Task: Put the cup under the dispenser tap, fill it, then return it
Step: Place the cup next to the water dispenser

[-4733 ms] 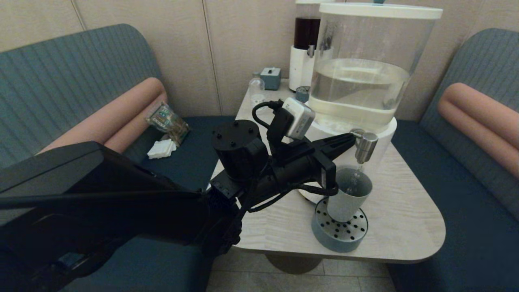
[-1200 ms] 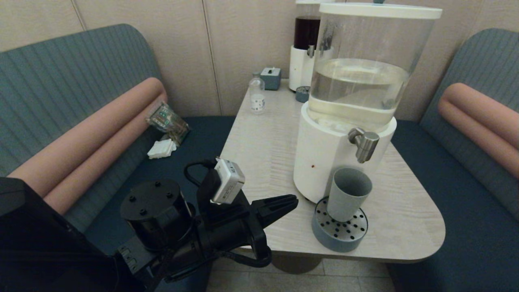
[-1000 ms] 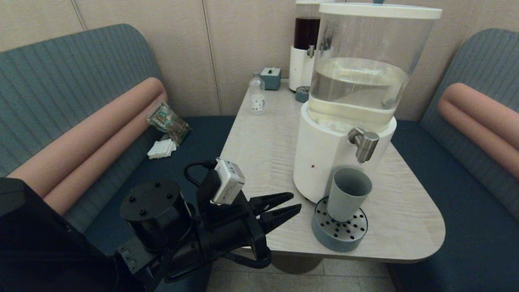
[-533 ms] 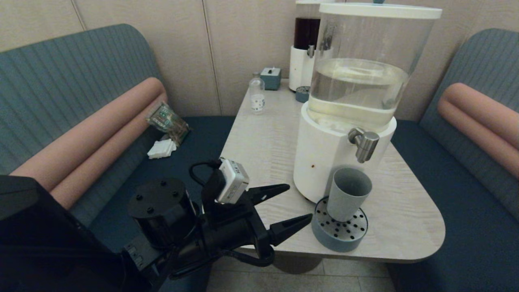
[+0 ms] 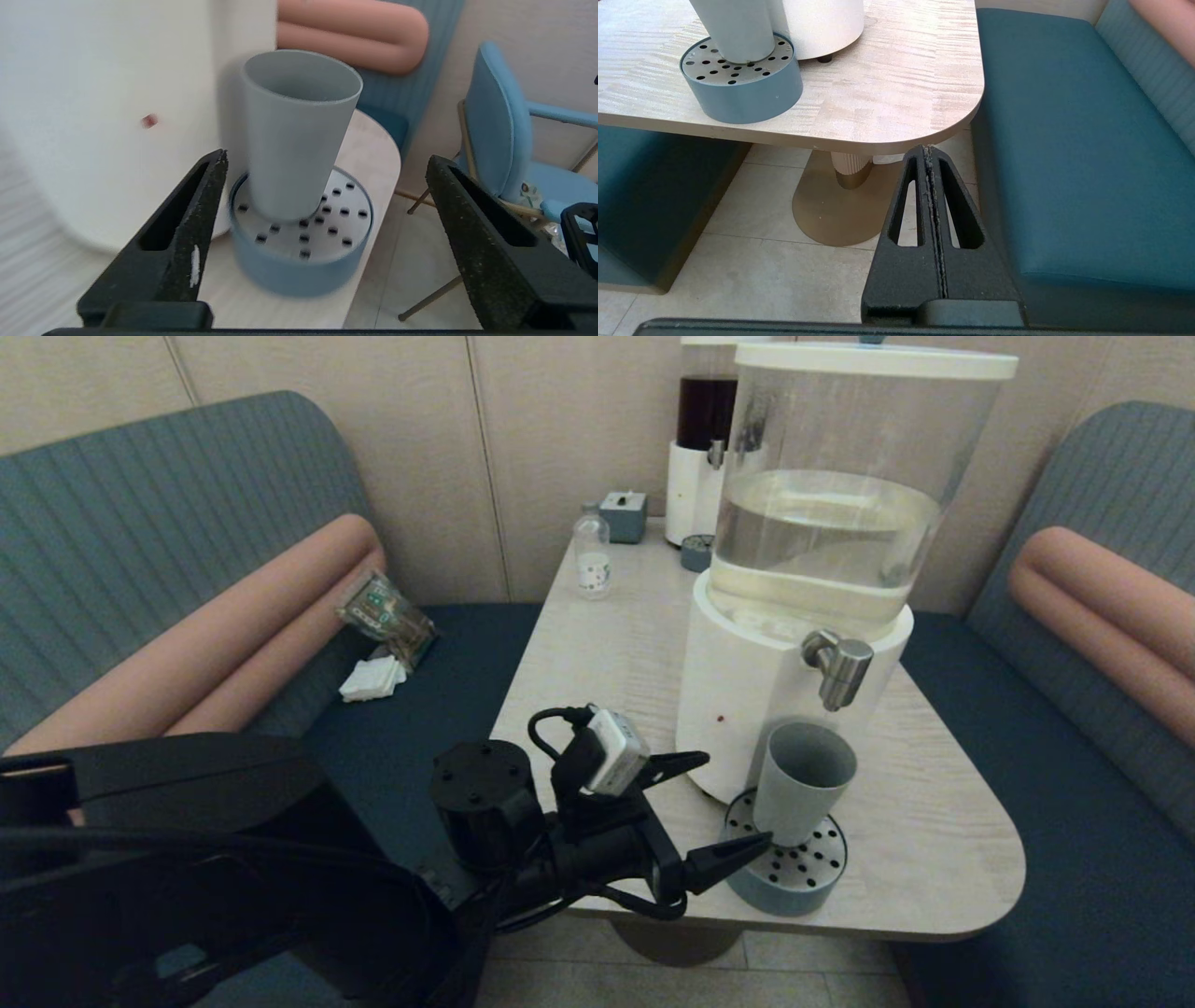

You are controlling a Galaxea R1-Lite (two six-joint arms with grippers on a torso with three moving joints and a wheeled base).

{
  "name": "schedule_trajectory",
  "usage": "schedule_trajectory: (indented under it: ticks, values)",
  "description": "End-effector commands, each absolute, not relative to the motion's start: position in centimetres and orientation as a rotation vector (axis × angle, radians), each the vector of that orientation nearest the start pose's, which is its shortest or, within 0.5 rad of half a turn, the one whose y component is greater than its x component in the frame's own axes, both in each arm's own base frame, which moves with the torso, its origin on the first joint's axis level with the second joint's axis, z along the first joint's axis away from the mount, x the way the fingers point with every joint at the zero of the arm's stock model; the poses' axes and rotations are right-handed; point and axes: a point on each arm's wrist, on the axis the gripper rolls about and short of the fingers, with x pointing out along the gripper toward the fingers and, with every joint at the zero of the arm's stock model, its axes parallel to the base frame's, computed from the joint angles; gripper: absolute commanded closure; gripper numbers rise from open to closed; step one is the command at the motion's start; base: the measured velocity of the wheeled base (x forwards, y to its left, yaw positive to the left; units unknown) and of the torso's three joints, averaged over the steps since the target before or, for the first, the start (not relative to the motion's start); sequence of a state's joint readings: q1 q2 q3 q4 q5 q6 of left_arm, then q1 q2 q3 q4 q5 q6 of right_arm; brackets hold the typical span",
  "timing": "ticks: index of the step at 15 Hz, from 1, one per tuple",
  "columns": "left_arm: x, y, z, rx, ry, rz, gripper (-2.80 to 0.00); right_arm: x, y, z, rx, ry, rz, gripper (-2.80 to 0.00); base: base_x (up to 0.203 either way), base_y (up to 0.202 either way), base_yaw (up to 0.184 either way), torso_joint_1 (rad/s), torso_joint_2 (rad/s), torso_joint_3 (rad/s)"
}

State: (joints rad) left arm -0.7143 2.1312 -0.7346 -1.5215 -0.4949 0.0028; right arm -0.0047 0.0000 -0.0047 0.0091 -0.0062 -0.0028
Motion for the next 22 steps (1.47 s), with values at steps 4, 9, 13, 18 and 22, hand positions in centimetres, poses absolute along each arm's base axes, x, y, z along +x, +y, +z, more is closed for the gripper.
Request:
schedule_trajectory:
  ticks: [4,9,13,18,22]
  values:
    - [28.5,-27.3,8.7,-0.02,-0.142,-1.236,-2.8,-2.3,0.0,7.6,-0.003,0.006,-0.011,0.0,0.0,0.0,0.0,0.0,0.0,0.0]
    - [29.5,-28.2,7.8,-0.024,-0.151,-1.236,-2.8,-2.3,0.0,7.6,-0.003,0.006,-0.011,0.0,0.0,0.0,0.0,0.0,0.0,0.0]
    - [29.8,-28.7,7.5,-0.026,-0.158,-1.239,-2.8,-2.3,0.0,7.6,-0.003,0.006,-0.011,0.0,0.0,0.0,0.0,0.0,0.0,0.0]
    - [30.7,-29.8,7.4,-0.035,-0.192,-1.244,-2.8,-2.3,0.0,7.6,-0.003,0.006,-0.011,0.0,0.0,0.0,0.0,0.0,0.0,0.0]
    - [31.1,-30.9,6.5,-0.038,-0.198,-1.251,-2.8,-2.3,0.0,7.6,-0.003,0.006,-0.01,0.0,0.0,0.0,0.0,0.0,0.0,0.0]
